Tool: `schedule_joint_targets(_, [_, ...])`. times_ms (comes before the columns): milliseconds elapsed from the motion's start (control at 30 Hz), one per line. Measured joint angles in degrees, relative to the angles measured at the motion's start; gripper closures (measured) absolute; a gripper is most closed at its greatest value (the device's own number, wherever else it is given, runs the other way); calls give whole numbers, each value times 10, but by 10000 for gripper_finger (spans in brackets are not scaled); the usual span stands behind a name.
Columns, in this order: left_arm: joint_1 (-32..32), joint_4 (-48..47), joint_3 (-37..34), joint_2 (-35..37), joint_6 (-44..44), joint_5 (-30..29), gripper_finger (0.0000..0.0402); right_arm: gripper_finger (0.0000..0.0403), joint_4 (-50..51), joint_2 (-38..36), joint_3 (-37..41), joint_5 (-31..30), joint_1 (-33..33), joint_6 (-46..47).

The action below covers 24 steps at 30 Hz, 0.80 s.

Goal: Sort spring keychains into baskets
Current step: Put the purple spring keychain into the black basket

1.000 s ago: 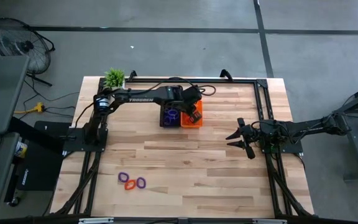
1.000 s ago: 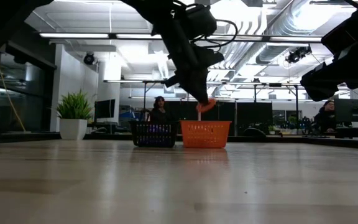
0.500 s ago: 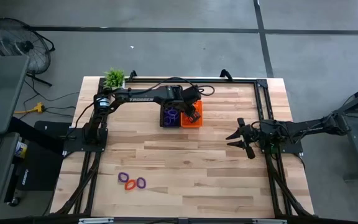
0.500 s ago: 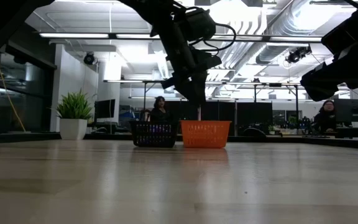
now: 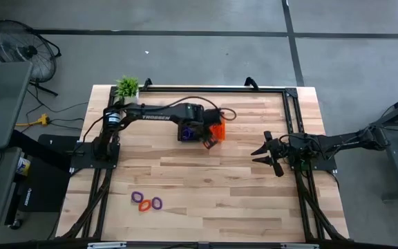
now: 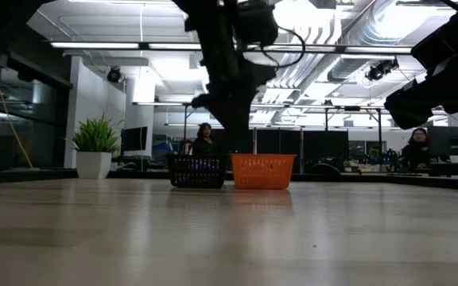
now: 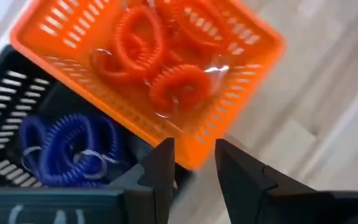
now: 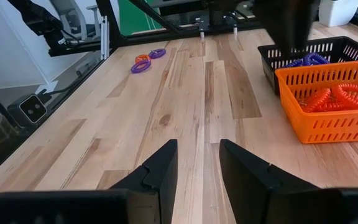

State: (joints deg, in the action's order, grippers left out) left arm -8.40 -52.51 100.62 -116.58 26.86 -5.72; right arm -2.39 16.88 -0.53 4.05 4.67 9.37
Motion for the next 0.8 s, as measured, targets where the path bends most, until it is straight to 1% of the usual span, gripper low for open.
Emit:
schedule_joint_targets(100, [17,-9,-8,15,18,-2,287,289,0,0,0,0,0,0])
schedule_joint_targets(167, [28,-12,-29,33,34,-3,287,289,0,0,0,0,0,0])
schedule_joint_targets(233, [40,5,-55,48,56,-6,287,289,0,0,0,0,0,0])
schedule_joint_targets(333, [59,-1,-117,83,90,-6,287,289,0,0,0,0,0,0])
schedule_joint_targets(400, [75,28,-160,109,119,-6,287,289,0,0,0,0,0,0])
schedule_joint_targets(467, [95,11,-216,145,148,-6,286,289,0,0,0,0,0,0])
schedule_joint_targets(567, [131,39,-282,186,199,-1,286,289,0,0,0,0,0,0])
schedule_joint_targets(633, [159,16,-329,220,236,7,286,289,0,0,0,0,0,0])
schedule_joint_targets(700, [188,35,-364,247,277,10,286,289,0,0,0,0,0,0])
schedule_joint_targets(800, [235,18,-415,284,344,12,286,289,0,0,0,0,0,0])
